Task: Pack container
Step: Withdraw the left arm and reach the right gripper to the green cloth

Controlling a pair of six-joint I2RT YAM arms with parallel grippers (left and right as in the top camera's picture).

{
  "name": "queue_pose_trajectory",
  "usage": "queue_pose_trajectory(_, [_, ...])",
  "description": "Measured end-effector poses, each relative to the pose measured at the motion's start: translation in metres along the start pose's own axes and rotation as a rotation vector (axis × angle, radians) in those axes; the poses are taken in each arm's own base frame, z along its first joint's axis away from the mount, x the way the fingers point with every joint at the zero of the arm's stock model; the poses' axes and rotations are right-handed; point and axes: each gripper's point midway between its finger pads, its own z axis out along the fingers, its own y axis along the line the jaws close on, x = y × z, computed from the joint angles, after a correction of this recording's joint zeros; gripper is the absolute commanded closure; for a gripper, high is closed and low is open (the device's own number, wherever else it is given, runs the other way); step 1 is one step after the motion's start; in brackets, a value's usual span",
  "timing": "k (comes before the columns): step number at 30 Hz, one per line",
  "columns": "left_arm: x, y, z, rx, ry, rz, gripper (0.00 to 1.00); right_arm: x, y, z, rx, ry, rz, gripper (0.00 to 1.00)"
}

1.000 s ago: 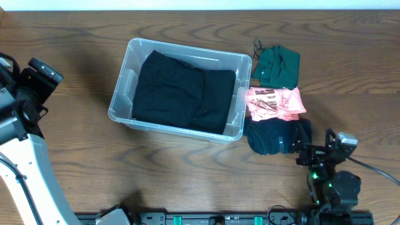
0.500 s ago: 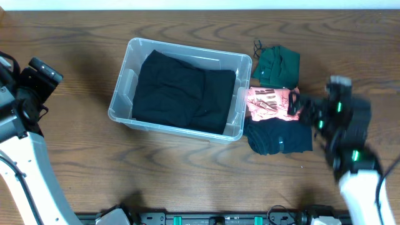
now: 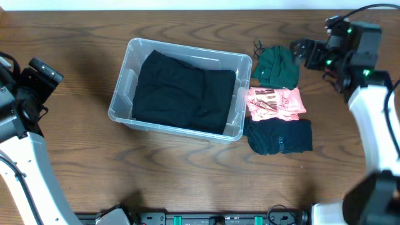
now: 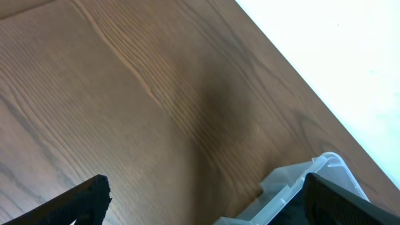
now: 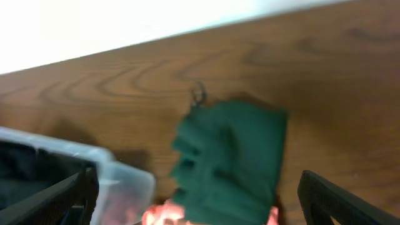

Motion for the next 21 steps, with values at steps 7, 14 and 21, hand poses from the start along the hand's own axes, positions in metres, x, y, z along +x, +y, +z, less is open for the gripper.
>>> queue_pose_trajectory(7, [0.000, 0.000, 0.000, 0.000, 0.001, 0.000, 0.02, 0.023, -0.090, 0.048, 0.027, 0.117, 0.261, 0.01])
queue_pose_trajectory(14, [0.000, 0.000, 0.000, 0.000, 0.000, 0.000, 0.02, 0.064, -0.100, 0.088, -0.043, 0.237, 0.371, 0.03])
queue_pose_trajectory(21, [0.000, 0.000, 0.000, 0.000, 0.000, 0.000, 0.02, 0.082, -0.092, 0.111, -0.094, 0.283, 0.391, 0.05])
